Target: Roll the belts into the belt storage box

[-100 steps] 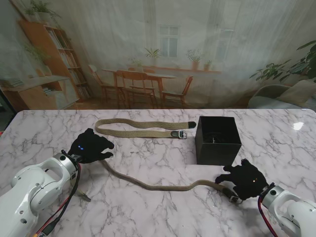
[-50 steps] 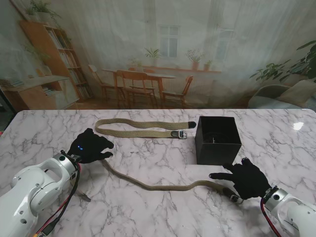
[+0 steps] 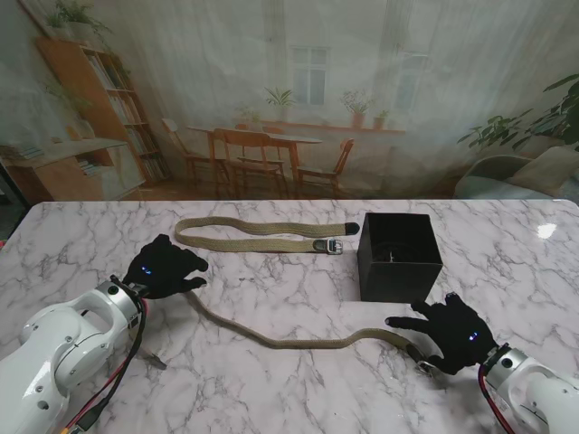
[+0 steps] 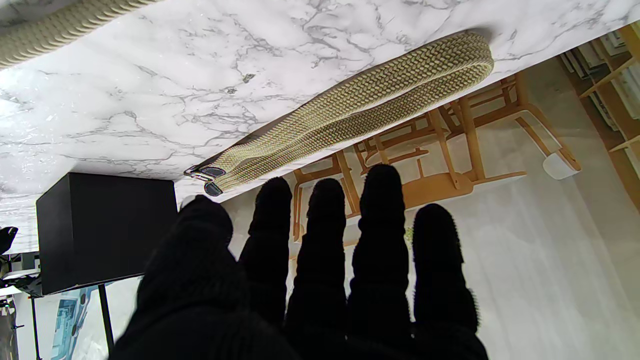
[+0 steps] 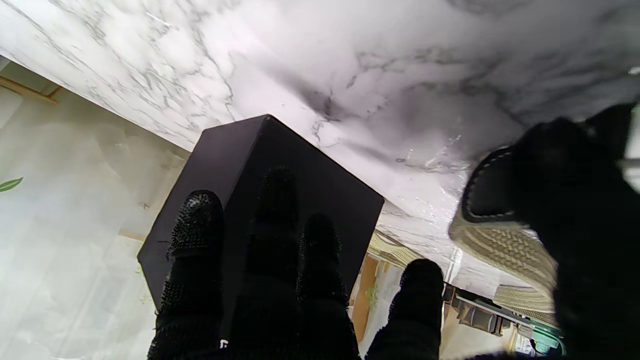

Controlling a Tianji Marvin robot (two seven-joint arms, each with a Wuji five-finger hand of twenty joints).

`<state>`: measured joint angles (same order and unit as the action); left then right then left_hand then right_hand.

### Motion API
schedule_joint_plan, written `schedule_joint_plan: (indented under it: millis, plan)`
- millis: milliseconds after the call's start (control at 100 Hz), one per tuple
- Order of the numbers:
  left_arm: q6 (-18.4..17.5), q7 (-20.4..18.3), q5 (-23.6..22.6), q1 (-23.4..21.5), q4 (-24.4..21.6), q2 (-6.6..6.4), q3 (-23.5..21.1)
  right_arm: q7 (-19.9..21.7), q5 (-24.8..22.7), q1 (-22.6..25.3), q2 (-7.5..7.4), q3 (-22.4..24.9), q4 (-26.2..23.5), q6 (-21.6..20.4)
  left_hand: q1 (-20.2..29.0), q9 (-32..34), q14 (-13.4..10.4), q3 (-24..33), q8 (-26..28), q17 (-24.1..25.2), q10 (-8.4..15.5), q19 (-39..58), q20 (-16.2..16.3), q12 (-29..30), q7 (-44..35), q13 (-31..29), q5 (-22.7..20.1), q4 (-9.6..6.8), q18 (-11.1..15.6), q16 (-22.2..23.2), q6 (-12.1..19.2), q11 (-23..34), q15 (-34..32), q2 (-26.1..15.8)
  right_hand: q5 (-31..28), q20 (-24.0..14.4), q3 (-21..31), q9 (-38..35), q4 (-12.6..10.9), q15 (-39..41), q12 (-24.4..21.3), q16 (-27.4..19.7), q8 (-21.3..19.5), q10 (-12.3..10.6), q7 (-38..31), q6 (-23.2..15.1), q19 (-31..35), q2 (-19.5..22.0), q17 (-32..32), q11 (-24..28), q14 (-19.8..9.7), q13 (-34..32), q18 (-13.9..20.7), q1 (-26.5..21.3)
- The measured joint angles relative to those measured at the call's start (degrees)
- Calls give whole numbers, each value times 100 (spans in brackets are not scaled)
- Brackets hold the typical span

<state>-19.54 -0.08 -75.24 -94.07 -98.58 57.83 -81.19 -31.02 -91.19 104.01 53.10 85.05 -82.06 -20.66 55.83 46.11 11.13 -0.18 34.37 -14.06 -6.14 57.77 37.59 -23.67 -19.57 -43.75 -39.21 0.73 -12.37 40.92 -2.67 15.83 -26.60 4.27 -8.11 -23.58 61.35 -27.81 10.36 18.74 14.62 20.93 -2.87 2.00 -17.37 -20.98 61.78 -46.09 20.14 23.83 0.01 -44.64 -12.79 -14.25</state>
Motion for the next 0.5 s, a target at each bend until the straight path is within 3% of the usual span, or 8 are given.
schedule_joint_plan:
  millis: [30,110,180,250,380,500]
  plan:
    - [0,0,1,0,2,0,0,-8,0,-8,-4,-29,0,0,0,0,0,0,0,0,0,0,0,0,0,0,0,0,0,0,0,0,0,0,0,0,-83,42,0,0,0,0,1,0,277,1,0,0,0,0,0,0,0,-1]
    - [2,-5,3,1,3,0,2,-43,-8,-37,-9,-111,19,-5,0,0,0,0,0,0,0,0,0,0,0,0,0,0,0,0,0,0,0,0,-69,0,-85,46,0,0,0,0,-653,0,1201,-7,0,0,-2,6,0,0,0,-30]
    - [2,-11,5,3,4,0,6,-90,-3,-78,-11,-182,58,-51,0,0,0,0,0,0,0,0,0,0,0,0,0,0,0,0,0,0,0,0,-360,12,-90,48,0,0,0,0,-885,0,1179,-197,0,0,-32,50,0,0,-3,-333]
    - [2,-11,5,5,5,0,8,-148,63,-124,-10,-234,107,-164,1,0,0,0,0,0,0,0,0,0,0,0,0,0,0,0,0,0,0,0,-713,21,-90,48,0,0,0,0,-1169,-3,565,-264,-3,6,-59,54,0,0,-7,-665]
    - [1,-3,5,6,13,0,10,-180,148,-163,-7,-300,120,-263,2,0,0,0,0,0,0,0,0,0,0,0,0,0,0,0,0,0,0,0,-1572,27,-90,48,0,0,0,0,-1384,-3,-983,-351,-30,68,-70,54,0,0,-63,-755]
    - [3,-2,9,8,19,0,17,-192,172,-183,3,-344,119,-263,2,0,0,0,0,0,0,0,0,0,0,0,0,0,-1,0,0,0,0,0,-2429,35,-85,34,0,0,0,0,-1559,4,-1947,-650,-64,82,-82,54,0,0,-110,-790]
